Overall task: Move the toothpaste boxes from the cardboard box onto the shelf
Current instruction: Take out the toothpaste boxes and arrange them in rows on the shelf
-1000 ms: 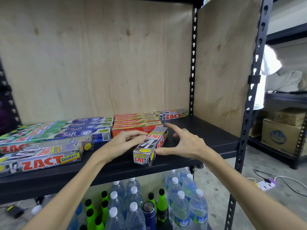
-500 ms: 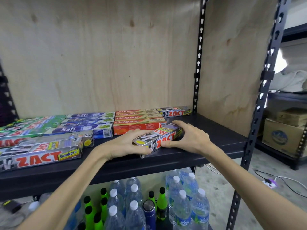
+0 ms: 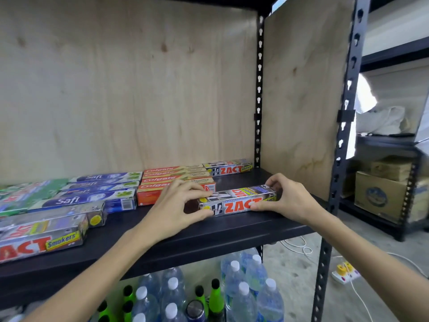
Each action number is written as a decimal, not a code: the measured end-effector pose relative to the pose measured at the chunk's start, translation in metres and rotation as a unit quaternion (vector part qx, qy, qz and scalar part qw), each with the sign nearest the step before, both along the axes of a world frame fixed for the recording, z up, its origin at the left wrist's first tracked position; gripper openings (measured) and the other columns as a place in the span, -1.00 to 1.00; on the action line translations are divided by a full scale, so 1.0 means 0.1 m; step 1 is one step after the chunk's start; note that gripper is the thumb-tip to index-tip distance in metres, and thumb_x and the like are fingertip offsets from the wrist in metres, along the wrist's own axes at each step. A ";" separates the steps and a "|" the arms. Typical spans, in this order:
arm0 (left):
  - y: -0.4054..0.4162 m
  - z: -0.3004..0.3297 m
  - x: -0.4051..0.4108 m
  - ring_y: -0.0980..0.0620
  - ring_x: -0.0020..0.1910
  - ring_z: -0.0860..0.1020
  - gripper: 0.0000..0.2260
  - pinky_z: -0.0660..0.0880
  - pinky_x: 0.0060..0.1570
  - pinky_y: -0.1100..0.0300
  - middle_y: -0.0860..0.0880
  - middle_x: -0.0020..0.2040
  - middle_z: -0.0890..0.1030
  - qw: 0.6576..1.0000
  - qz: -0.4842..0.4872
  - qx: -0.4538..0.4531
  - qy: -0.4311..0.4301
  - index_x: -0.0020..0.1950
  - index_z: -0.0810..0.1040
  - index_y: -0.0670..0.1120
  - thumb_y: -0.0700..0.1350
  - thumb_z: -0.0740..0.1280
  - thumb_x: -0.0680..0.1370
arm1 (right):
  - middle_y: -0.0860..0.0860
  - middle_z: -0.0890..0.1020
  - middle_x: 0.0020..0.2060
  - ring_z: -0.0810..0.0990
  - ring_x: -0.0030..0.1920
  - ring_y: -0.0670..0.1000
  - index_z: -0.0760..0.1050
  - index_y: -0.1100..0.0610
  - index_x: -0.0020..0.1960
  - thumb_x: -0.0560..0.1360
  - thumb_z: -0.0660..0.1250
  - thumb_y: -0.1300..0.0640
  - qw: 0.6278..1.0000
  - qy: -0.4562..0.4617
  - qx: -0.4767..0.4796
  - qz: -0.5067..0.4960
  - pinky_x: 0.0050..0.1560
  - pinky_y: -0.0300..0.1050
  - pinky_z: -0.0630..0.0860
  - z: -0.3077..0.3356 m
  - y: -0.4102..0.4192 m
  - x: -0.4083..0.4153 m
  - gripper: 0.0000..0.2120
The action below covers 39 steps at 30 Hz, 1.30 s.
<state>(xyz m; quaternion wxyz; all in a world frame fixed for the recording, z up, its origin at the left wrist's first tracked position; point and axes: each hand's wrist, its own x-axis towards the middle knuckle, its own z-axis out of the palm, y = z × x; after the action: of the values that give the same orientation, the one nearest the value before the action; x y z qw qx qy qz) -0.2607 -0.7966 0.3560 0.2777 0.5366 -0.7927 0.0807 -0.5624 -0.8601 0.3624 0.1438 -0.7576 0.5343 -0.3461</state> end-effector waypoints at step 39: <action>-1.94 0.39 -0.18 0.09 -0.02 0.66 -0.43 0.55 0.19 0.02 0.09 0.05 0.71 0.968 0.151 0.107 0.172 0.38 0.50 0.09 0.02 0.59 0.41 | 0.09 0.47 0.44 0.53 0.31 0.16 -0.20 -0.10 0.63 0.40 0.43 -0.38 0.995 0.086 -0.051 -0.005 0.26 0.11 0.53 -0.09 -1.97 0.33 0.09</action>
<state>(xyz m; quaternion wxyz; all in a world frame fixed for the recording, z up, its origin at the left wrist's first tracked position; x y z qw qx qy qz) -0.2784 -0.9902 0.3952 0.3351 0.6826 -0.6469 -0.0572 -0.5298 -1.0576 0.3539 0.0571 -0.7883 0.5301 -0.3072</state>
